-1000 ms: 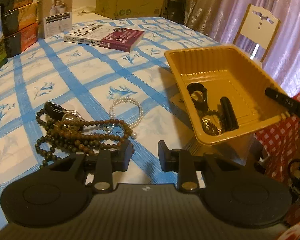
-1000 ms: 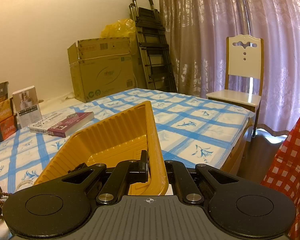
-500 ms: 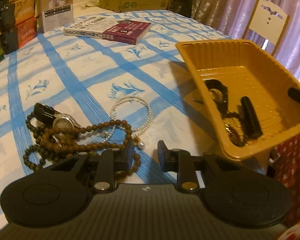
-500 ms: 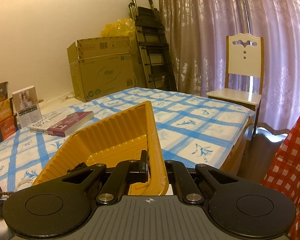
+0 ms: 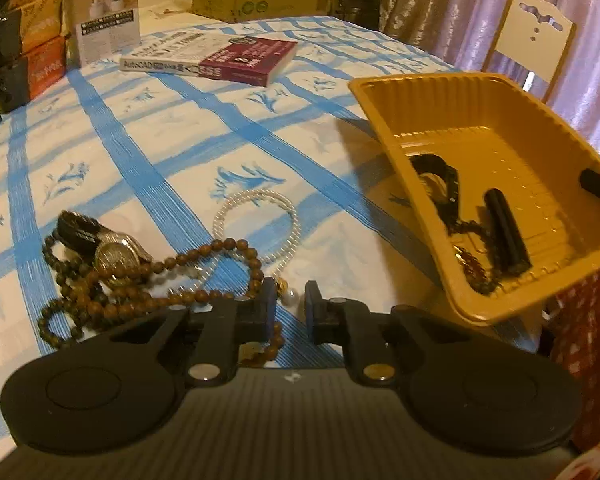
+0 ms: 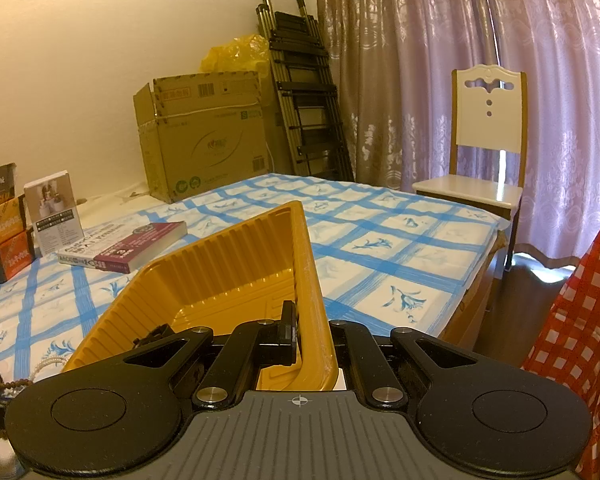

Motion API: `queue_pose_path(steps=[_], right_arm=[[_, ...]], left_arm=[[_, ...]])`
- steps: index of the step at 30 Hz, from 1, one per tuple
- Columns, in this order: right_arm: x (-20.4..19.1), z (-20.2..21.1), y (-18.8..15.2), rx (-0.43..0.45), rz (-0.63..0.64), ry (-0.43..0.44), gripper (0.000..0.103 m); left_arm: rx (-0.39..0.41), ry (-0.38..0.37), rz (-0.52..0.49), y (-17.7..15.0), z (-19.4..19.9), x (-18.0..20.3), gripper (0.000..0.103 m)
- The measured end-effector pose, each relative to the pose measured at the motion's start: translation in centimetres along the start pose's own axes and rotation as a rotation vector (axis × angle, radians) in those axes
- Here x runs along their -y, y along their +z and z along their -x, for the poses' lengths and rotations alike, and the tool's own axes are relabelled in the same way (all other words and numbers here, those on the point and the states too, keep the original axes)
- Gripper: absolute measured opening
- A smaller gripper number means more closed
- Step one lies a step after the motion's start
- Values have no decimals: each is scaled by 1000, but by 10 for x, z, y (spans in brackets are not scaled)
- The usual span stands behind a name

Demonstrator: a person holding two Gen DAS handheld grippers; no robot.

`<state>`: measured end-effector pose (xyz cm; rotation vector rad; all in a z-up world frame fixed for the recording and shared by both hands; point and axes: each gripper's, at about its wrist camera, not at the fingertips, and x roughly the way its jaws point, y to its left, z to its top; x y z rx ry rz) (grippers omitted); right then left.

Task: Organize jewelry
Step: 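Move the open left tool back over the jewelry pile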

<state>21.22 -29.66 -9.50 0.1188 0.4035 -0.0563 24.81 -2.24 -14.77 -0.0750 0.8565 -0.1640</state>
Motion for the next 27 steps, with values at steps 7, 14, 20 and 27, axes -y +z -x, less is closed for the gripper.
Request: queue_pose_path(steps=[7,14,20,27], right_arm=[[0,-1,-1,-1,-1,-1,5],[0,0,0,-1,0,0,5],[0,0,0,-1,1,0,5],[1,-1,-1,-1,3,2,5]], left_arm=[[7,25,32,2,-7,0,13],[18,33,18,4,-11,2,13],[33,37,-43,1,-7,8,11],[83,10,-85,5,15,15,11]])
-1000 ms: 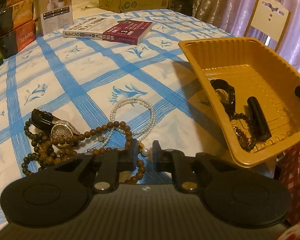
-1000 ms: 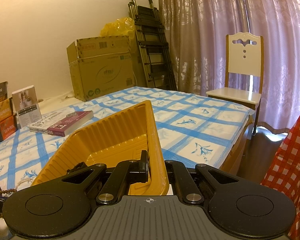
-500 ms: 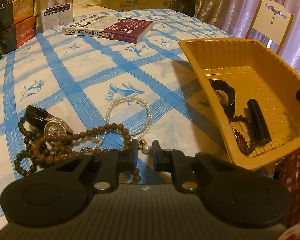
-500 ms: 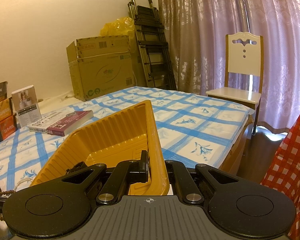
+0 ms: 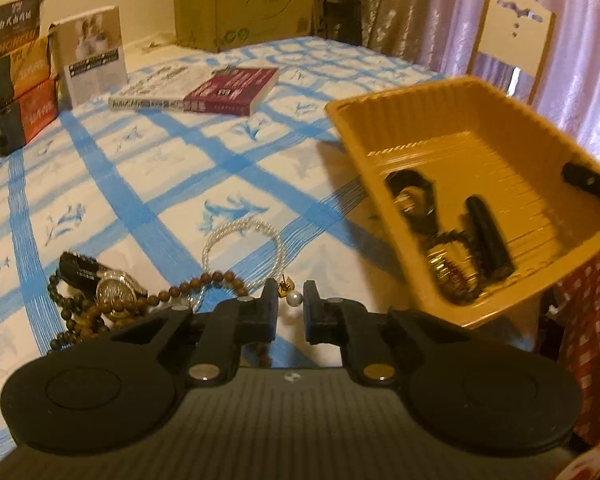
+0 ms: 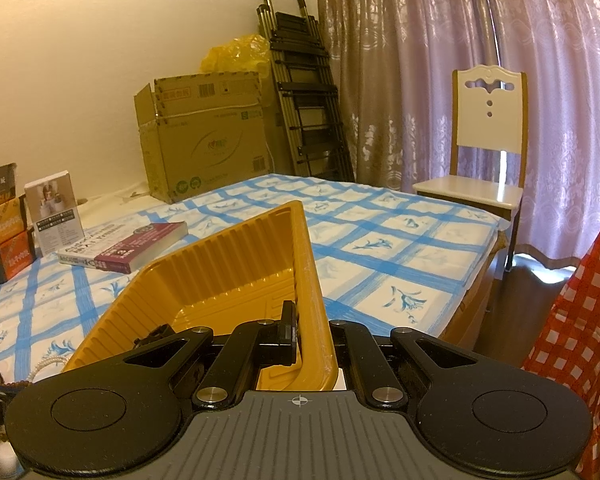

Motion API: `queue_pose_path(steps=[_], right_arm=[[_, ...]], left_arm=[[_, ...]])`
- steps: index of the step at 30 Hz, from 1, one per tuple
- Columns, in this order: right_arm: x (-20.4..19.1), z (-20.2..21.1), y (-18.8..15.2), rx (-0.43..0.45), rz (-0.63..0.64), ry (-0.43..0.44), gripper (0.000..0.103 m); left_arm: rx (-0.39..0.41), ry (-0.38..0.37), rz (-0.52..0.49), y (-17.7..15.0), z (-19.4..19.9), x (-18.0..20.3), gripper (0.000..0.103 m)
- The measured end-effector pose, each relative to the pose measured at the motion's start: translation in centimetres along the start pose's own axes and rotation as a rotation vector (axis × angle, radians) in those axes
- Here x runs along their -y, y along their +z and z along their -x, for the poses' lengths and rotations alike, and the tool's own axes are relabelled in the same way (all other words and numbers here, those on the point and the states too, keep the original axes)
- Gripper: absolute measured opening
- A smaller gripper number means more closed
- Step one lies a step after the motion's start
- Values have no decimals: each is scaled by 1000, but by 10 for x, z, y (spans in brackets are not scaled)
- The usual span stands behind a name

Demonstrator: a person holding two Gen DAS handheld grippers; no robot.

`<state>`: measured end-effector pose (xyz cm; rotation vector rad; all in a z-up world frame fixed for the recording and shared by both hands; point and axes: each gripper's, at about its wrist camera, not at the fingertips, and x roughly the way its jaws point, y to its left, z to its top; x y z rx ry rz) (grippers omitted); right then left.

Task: Organize jewelry
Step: 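Move the open left tool back over the jewelry pile, then grasp the long dark bead string with the left tool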

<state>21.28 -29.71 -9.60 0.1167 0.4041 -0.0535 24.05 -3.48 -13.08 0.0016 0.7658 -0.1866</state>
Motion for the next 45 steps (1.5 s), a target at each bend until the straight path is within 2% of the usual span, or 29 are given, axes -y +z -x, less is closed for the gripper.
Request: queue_pose_path(steps=[4,7,10,16,25,31,34,37,41,45], right_arm=[[0,0,0,1,1,1,5],[0,0,0,1,1,2,5],[-1,1,2,3,3,4,5],[-2,2,3,3,0,10,5],[-2,3,3,4,-3,14,5],[-2,3,3,3,-3,13,5],[-3,4,3,1,-5,12,5],[-2,4,2,-1,-6,10,5],[-1,4,2,-1,-7,8,5],[-1,4,2,-1,-6,10,5]], left_arm=[[36,-58,-10,11,20,10,11],[52,-137,-17,21,30,24,11],[40,-229,-26,30,29,44,11],[-8,-364,-39,40,9,84,11],[-57,-445,11,44,-12,104,12],[-50,-447,58,44,-9,100,18],[3,-450,101,46,5,90,23],[68,-419,132,42,26,74,27],[107,-310,142,31,51,39,30],[83,-167,165,12,70,-4,32]])
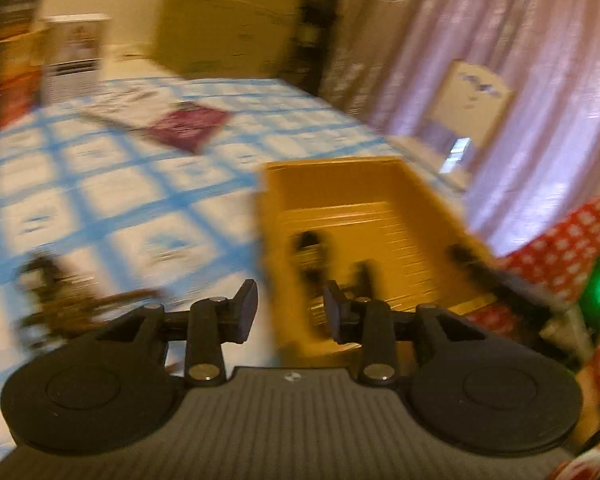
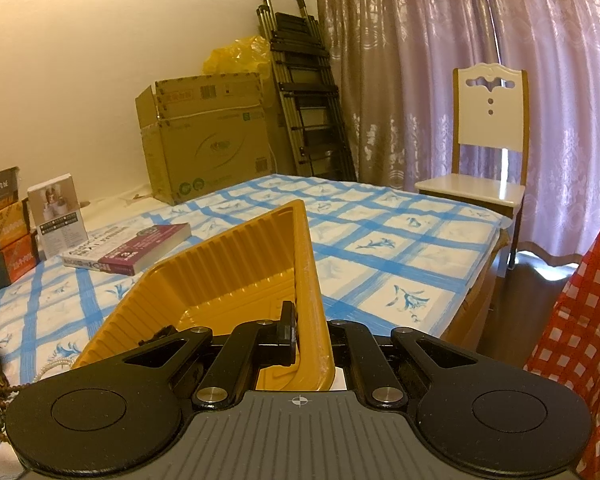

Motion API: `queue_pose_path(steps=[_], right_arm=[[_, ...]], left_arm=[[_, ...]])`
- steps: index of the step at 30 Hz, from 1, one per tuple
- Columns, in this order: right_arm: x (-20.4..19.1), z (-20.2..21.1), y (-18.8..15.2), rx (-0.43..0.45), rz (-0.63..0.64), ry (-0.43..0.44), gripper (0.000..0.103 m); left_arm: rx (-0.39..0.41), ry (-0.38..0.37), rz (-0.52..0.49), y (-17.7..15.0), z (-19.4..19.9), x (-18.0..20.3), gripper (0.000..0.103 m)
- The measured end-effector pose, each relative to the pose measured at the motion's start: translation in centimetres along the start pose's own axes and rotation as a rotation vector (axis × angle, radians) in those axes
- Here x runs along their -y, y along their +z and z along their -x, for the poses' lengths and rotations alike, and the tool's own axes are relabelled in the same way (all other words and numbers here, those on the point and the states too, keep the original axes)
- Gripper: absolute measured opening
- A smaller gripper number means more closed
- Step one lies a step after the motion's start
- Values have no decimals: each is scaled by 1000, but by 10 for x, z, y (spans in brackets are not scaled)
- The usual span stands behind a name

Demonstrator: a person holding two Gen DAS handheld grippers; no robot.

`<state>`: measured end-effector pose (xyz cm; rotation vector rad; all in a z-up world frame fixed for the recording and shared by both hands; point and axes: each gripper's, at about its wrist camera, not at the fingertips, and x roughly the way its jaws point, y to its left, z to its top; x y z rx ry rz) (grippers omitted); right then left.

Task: Organize jewelry
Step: 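Grasp the long dark bead string with the left tool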

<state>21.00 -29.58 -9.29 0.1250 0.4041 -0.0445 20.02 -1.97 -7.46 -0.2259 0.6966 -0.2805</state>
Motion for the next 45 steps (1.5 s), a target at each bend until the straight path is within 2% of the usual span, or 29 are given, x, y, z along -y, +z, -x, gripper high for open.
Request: queue_pose_path(steps=[4,10,22,39,41,43,45], right_arm=[[0,0,0,1,0,-1,5],[1,0,0,0,5,-2,5],[1,1,1,-1,16,-2,5],[-3,-7,3,12,37,18,5],[-3,-7,3,10,33,17,5],[-3,-7,3,8,31,18,5],[-3,-8,3,9,34,18,5]], left_arm=[[-28,145,29,-13,20,-39,32],[-54,253,63,-25,35,-69,32],[-62,270,64,-23,18,-74,39],[-85,312,113,-11,-24,-99,37],[-90,307,109,-11,-26,-98,30],[-92,300,97,-12,-25,-96,15],[-85,282,88,-12,-21,-94,6]])
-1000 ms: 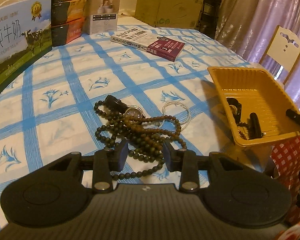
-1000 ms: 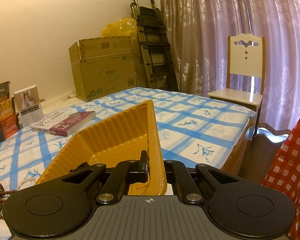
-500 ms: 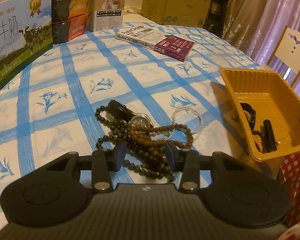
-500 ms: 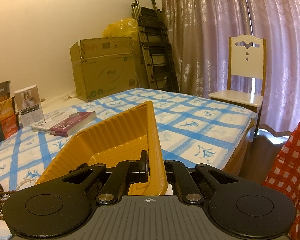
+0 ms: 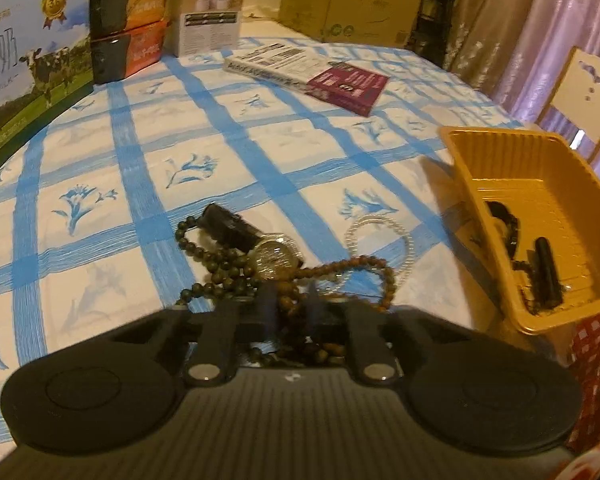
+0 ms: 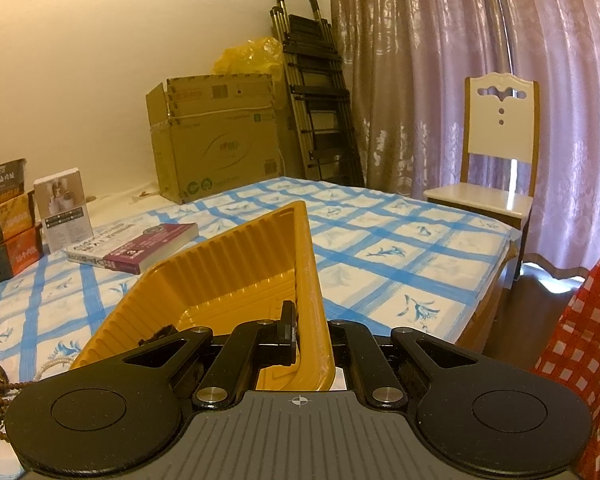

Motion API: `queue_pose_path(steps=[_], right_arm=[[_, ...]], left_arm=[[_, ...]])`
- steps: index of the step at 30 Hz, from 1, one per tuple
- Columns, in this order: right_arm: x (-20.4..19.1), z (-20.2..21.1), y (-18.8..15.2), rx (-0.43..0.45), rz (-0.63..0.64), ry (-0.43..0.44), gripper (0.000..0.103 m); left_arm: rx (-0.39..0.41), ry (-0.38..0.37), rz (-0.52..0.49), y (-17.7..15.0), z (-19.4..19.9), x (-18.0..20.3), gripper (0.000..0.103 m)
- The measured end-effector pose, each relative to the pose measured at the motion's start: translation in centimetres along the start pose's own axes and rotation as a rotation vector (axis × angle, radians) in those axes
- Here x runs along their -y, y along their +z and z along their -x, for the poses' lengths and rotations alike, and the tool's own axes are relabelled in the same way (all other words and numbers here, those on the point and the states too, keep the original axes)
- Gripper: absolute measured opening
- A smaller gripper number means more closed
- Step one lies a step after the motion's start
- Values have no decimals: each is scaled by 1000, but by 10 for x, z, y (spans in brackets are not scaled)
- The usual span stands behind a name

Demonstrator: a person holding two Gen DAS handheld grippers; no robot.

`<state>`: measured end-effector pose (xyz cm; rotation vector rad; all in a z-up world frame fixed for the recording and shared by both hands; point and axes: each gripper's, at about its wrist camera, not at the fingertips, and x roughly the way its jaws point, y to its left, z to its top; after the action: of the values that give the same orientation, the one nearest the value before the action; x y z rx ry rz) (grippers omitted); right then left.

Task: Organize jewelry
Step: 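Grasp the long dark bead string with the left tool, then lift the bead string high and swing it over the orange tray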

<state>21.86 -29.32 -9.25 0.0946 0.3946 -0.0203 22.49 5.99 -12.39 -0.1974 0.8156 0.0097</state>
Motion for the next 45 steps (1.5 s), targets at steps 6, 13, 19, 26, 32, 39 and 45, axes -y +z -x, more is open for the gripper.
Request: queue_pose_path(steps=[6,13,19,26,32,39,45], right_arm=[[0,0,0,0,2,2,5],[0,0,0,-1,1,3,5],[0,-1,0,-2,-2,3,5],[-1,-1,-1,-5,-6,4,5],[-1,-2,-2,-5,-7,4,5],[0,-2,-1,-6,-8,5,5],[0,-2,-1,-6,-9,5,5]], left_arm=[[40,-51,-28,9,23,6,6],[134,-138,-72,44,70,22,6],[215,-186,-119,74,107,37,6],[295,-223,-135,103,137,46,6],[324,-258,-156,114,151,53,6],[338,-310,-165,119,153,68,6],[346,-376,-198,124,152,91,6]])
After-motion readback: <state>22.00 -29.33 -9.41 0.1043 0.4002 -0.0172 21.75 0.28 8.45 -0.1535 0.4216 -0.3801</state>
